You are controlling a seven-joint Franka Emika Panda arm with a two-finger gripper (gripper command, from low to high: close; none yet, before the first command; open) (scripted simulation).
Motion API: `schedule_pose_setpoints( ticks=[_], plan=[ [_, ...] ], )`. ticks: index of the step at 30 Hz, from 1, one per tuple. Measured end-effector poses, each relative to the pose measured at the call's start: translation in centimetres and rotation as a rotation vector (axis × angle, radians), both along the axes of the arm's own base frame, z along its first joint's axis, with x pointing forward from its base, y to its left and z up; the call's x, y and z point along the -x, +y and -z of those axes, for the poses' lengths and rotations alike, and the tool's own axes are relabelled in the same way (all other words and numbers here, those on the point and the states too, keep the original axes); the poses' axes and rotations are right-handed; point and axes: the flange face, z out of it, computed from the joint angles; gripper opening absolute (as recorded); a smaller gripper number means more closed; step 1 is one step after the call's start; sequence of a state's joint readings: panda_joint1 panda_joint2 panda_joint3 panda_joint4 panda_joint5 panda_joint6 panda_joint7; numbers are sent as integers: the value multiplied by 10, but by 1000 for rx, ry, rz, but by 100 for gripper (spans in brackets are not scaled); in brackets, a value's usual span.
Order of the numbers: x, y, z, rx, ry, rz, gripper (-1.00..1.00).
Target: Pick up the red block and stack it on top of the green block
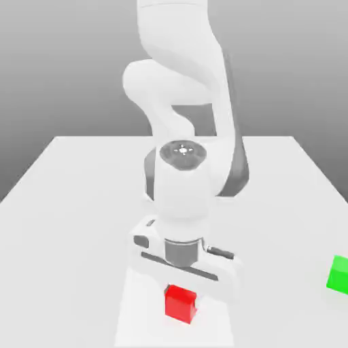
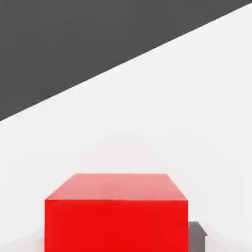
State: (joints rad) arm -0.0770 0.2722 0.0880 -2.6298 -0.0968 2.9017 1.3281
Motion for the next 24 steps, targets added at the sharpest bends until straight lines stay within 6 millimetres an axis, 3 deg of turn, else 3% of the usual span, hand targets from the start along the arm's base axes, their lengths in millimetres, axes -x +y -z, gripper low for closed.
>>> schedule_pose_setpoints(
  ticks=[4, 5, 7, 11, 14, 17, 19, 22, 23, 24],
  plan=[
    [0, 0, -41, 0, 0, 0, -100],
    [-1, 8, -49, 0, 1, -21, -100],
    [-4, 49, -57, 1, 2, -117, -100],
    [2, 150, -69, 1, 4, -351, -100],
    [22, 225, -77, 1, 4, -524, -100],
    [58, 300, -87, 1, 2, -701, -100],
    [72, 326, -77, 0, 0, -762, -100],
    [77, 333, -41, 0, -1, -780, -100],
    [78, 333, -32, 0, 0, -782, 100],
    [78, 333, -32, 0, 0, -782, 100]
  ],
)
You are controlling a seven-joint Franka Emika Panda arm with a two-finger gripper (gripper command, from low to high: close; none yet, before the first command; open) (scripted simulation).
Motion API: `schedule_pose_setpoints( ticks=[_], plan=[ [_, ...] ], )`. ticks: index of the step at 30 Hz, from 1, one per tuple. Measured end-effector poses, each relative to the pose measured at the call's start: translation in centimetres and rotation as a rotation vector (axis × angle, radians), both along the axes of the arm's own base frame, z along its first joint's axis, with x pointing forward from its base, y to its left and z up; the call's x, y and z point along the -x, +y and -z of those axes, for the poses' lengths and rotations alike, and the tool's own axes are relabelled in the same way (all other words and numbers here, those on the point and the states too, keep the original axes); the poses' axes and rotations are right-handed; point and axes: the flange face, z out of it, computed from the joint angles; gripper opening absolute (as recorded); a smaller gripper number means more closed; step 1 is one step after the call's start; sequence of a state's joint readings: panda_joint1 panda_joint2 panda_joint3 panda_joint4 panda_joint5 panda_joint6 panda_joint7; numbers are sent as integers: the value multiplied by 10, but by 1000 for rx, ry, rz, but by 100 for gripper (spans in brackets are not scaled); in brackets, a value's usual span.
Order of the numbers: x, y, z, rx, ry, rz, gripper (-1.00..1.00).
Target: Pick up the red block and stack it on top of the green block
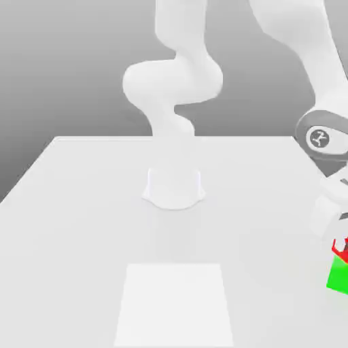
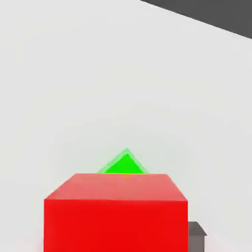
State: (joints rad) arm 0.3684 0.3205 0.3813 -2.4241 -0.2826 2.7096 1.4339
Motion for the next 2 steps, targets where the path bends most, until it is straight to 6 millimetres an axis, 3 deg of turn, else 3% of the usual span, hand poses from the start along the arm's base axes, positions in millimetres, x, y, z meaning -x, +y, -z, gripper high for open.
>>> schedule_pose_setpoints(
  ticks=[2],
  plan=[
    [0, 0, 0, 0, 0, 0, 100]
  ],
)
